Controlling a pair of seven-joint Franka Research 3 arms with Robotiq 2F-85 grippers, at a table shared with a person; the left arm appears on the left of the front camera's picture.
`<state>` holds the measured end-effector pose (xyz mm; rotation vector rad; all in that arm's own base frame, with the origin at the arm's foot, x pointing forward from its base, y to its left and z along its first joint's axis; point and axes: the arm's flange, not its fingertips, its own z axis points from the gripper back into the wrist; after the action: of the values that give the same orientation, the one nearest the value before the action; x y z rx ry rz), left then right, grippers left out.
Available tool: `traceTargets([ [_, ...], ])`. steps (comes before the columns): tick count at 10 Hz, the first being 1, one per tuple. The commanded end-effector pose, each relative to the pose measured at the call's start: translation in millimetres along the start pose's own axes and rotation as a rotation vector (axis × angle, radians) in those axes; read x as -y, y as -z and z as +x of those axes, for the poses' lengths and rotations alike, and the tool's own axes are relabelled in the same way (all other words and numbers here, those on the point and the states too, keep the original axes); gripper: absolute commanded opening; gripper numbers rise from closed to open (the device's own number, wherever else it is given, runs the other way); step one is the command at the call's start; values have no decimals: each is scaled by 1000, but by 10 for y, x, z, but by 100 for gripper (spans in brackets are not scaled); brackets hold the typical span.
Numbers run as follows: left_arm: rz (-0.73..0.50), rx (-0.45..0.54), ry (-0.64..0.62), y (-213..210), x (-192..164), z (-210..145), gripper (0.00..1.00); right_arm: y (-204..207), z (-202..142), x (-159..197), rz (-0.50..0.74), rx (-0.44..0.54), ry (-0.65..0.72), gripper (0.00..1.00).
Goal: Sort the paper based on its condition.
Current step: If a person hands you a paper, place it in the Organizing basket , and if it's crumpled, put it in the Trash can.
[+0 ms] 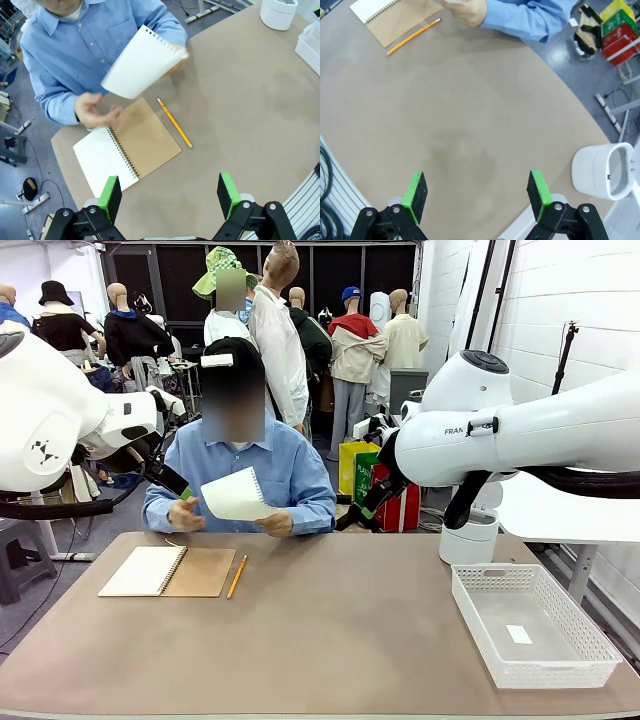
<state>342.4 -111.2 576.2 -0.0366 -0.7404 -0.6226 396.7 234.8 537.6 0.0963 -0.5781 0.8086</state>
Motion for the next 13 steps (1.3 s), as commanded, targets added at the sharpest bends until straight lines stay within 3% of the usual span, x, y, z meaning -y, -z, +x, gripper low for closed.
traceTargets([
  [1, 0, 2, -1, -7, -8, 0, 100, 1, 2, 0, -5, -3, 0, 100],
  [3, 0, 2, -1, -7, -8, 0, 100, 0, 0, 0, 0, 0, 0, 100],
  [7, 0, 2, -1, -7, -8, 0, 100, 30, -33, 197, 104, -62, 491, 100],
  [10, 0, 2, -1, -7, -8, 0, 100, 176, -191, 291, 195, -57, 862, 100],
  [13, 0, 2, -1, -7, -8, 0, 100, 332, -434, 287, 269, -48, 1014, 100],
])
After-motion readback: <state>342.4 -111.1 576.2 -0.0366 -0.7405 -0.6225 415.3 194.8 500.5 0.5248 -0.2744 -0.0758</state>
